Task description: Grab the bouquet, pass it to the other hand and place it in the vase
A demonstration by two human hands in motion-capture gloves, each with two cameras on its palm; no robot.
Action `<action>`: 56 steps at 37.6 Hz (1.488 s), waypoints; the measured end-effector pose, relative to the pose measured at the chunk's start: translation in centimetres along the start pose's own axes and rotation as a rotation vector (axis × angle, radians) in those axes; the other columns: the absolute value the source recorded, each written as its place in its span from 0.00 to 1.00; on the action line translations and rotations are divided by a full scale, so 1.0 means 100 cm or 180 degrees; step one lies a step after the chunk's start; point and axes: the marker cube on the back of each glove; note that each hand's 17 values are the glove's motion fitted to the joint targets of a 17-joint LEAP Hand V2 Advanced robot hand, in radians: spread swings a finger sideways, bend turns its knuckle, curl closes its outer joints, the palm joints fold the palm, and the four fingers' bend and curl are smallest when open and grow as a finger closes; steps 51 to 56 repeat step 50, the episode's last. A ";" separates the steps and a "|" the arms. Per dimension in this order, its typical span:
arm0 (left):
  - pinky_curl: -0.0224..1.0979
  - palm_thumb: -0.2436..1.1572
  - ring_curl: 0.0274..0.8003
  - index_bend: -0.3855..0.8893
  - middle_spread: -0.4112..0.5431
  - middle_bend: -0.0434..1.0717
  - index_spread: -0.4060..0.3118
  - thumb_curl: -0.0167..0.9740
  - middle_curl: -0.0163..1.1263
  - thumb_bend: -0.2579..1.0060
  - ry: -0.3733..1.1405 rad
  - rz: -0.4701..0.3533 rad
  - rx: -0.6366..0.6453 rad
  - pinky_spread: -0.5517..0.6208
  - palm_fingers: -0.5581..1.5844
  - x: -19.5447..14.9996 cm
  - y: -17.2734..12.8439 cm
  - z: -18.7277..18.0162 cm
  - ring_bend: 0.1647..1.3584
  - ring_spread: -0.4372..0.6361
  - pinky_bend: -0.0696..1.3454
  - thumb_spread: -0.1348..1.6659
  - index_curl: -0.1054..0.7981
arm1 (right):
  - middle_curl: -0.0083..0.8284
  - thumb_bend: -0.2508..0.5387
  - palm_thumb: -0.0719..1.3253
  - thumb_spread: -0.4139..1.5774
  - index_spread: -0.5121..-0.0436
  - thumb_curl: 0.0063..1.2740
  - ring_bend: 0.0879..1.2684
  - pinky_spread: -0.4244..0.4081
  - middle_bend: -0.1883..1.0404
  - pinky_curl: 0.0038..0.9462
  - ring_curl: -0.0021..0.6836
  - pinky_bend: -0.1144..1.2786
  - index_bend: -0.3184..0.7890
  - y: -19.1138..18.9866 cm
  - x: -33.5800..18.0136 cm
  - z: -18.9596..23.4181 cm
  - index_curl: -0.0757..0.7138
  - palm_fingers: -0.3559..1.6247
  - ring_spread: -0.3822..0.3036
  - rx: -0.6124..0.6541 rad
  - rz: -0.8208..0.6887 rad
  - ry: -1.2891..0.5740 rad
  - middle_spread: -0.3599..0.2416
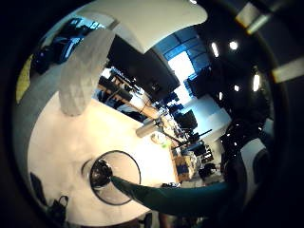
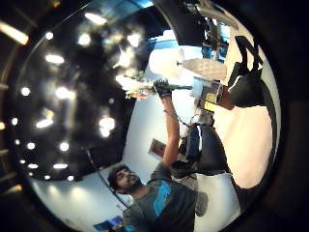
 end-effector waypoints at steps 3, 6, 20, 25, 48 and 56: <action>0.44 0.70 0.60 0.71 0.06 0.73 0.05 0.77 0.52 0.18 0.0017 -0.0170 -0.0065 0.13 0.91 -0.020 0.002 0.014 0.58 0.06 0.50 0.32 0.76 | 0.55 0.28 0.64 0.64 0.50 0.44 0.32 0.54 0.42 0.37 0.58 0.36 0.42 0.001 -0.001 0.001 0.58 0.76 0.34 -0.0013 -0.0016 -0.0074 0.37; 0.44 0.70 0.60 0.71 0.06 0.73 0.05 0.77 0.52 0.17 -0.0003 -0.0255 -0.0106 0.13 0.91 -0.036 0.002 0.021 0.57 0.06 0.50 0.32 0.76 | 0.55 0.28 0.65 0.64 0.50 0.44 0.32 0.54 0.41 0.37 0.59 0.36 0.42 0.001 0.002 -0.002 0.58 0.76 0.34 0.0004 0.0105 -0.0085 0.37; 0.42 0.53 0.60 0.35 0.10 0.63 0.22 0.68 0.50 0.10 -0.0193 -0.0754 -0.0711 0.28 0.56 -0.056 0.008 0.019 0.55 0.10 0.40 0.42 0.62 | 0.55 0.28 0.65 0.64 0.50 0.44 0.29 0.57 0.40 0.37 0.59 0.33 0.42 0.009 0.029 -0.021 0.58 0.75 0.34 0.0205 0.0674 0.0455 0.37; 0.45 0.45 0.61 0.29 0.31 0.42 0.50 0.59 0.47 0.13 -0.0820 -0.0921 -0.0937 0.54 0.31 -0.074 0.021 0.015 0.54 0.29 0.48 0.47 0.52 | 0.56 0.28 0.64 0.64 0.50 0.43 0.28 0.58 0.40 0.37 0.59 0.33 0.43 0.011 0.021 -0.019 0.59 0.75 0.34 0.0106 0.0490 0.0338 0.37; 0.33 0.21 0.39 0.39 0.70 0.30 0.75 0.41 0.32 0.15 -0.2206 -0.0510 -0.1129 0.93 0.24 -0.075 0.087 -0.048 0.48 0.76 0.45 0.44 0.33 | 0.56 0.28 0.65 0.64 0.50 0.43 0.25 0.63 0.38 0.37 0.59 0.27 0.43 0.005 -0.001 -0.010 0.60 0.74 0.35 -0.0001 -0.0202 0.0274 0.38; 0.32 0.20 0.38 0.39 0.71 0.30 0.74 0.41 0.32 0.16 -0.1764 -0.0469 -0.1281 0.94 0.24 -0.096 0.078 -0.053 0.48 0.76 0.44 0.44 0.33 | 0.56 0.28 0.64 0.64 0.50 0.43 0.24 0.64 0.38 0.37 0.59 0.27 0.42 0.006 -0.008 -0.005 0.60 0.74 0.35 -0.0047 -0.0179 0.0097 0.38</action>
